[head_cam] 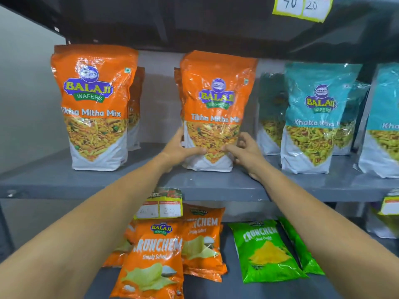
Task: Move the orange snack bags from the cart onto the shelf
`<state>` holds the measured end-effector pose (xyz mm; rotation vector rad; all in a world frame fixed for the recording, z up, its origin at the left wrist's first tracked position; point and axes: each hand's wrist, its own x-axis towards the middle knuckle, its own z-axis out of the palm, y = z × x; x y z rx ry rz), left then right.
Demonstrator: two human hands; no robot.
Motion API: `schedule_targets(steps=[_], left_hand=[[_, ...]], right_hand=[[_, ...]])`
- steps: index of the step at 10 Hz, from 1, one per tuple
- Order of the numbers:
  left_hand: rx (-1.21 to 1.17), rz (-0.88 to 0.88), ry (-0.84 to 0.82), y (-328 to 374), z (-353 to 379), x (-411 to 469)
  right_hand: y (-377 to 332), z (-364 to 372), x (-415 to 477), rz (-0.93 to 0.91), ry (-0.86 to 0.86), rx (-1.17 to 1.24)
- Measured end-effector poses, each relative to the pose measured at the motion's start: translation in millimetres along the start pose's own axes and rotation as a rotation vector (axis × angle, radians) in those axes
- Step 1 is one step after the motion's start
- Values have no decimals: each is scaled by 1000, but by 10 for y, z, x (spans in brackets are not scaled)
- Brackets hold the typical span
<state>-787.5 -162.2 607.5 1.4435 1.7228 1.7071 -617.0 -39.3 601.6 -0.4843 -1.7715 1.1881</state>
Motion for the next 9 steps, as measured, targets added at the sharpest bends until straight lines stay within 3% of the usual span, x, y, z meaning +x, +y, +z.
schedule_targets(steps=[7, 8, 9], left_hand=[[4, -13, 92, -32, -16, -106], [44, -46, 100, -24, -17, -139], [273, -14, 191, 10, -52, -204]], right_hand=[[101, 47, 48, -65, -122, -33], [106, 44, 27, -97, -115, -87], [19, 0, -24, -137, -27, -210]])
